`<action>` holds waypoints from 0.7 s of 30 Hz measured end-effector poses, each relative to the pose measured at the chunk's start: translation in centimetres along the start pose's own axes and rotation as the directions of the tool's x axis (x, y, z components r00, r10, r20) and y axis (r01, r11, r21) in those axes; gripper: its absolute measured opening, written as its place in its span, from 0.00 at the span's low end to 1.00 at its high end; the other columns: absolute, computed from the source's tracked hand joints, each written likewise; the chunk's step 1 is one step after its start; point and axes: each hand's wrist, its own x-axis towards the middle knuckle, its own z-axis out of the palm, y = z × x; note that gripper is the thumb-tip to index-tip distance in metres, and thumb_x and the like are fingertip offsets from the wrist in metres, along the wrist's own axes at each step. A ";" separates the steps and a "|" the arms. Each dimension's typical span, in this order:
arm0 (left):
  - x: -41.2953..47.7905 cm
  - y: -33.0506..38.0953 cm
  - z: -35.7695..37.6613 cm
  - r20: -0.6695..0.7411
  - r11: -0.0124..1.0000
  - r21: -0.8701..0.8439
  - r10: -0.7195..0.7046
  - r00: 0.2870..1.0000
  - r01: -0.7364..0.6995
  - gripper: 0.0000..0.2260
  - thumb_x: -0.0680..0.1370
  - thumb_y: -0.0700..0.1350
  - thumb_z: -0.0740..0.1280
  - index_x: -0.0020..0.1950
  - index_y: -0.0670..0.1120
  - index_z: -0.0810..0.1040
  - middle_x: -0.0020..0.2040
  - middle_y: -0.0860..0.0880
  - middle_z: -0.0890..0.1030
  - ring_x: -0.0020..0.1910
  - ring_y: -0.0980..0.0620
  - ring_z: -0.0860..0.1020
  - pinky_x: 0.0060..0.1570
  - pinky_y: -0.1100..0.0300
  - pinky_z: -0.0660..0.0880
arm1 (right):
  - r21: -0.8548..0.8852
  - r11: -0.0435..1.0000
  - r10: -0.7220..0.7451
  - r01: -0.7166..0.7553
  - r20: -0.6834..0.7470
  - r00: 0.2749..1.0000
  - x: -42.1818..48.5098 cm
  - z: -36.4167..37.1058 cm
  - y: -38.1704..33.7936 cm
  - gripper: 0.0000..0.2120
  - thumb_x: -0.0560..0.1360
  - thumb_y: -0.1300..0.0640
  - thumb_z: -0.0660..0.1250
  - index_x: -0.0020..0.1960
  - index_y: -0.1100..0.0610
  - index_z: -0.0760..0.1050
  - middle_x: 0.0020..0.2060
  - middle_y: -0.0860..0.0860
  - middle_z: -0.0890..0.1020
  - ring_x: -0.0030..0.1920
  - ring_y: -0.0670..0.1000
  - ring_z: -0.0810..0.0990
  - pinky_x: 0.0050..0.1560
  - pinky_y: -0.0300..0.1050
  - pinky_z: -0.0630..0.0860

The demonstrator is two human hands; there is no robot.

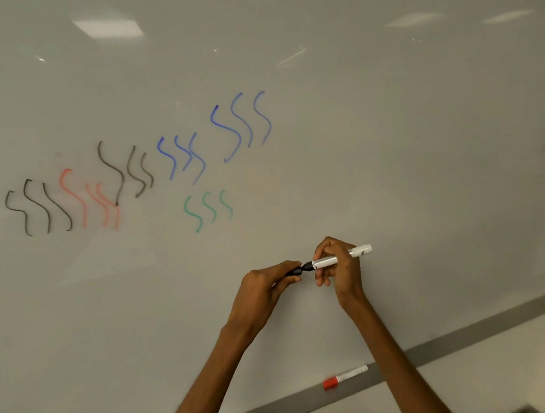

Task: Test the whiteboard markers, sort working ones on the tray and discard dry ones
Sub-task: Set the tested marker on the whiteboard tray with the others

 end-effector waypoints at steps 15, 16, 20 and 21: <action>-0.6 2.0 4.2 0.175 0.999 0.044 -0.001 0.984 -0.006 0.08 0.80 0.45 0.64 0.55 0.47 0.82 0.31 0.52 0.77 0.24 0.54 0.69 0.28 0.65 0.66 | 0.100 0.957 0.289 -0.273 -0.252 0.923 -2.2 -1.6 2.6 0.15 0.74 0.63 0.54 0.30 0.61 0.69 0.19 0.54 0.67 0.18 0.50 0.64 0.21 0.36 0.60; -0.9 2.0 4.6 0.169 0.999 0.051 -0.005 0.986 -0.003 0.08 0.80 0.45 0.64 0.55 0.46 0.82 0.30 0.52 0.77 0.24 0.55 0.68 0.28 0.66 0.66 | 0.100 0.952 0.305 -0.288 -0.262 0.916 -2.4 -1.9 2.8 0.15 0.74 0.63 0.54 0.30 0.61 0.69 0.19 0.54 0.67 0.18 0.50 0.65 0.21 0.36 0.60; -1.8 1.7 5.8 0.193 0.998 0.045 -0.043 0.980 0.035 0.09 0.80 0.46 0.64 0.57 0.48 0.81 0.30 0.55 0.74 0.23 0.58 0.68 0.30 0.71 0.63 | 0.063 0.917 0.398 -0.393 -0.215 0.892 -2.8 -3.4 3.9 0.14 0.74 0.61 0.55 0.32 0.61 0.71 0.20 0.54 0.69 0.19 0.51 0.66 0.21 0.36 0.62; -1.9 1.5 6.1 0.208 0.998 0.048 -0.058 0.976 0.049 0.09 0.80 0.47 0.64 0.57 0.49 0.81 0.30 0.55 0.74 0.23 0.58 0.68 0.30 0.70 0.62 | 0.051 0.900 0.434 -0.433 -0.188 0.881 -3.0 -3.9 4.3 0.14 0.74 0.60 0.56 0.32 0.61 0.72 0.20 0.54 0.69 0.20 0.51 0.67 0.21 0.36 0.63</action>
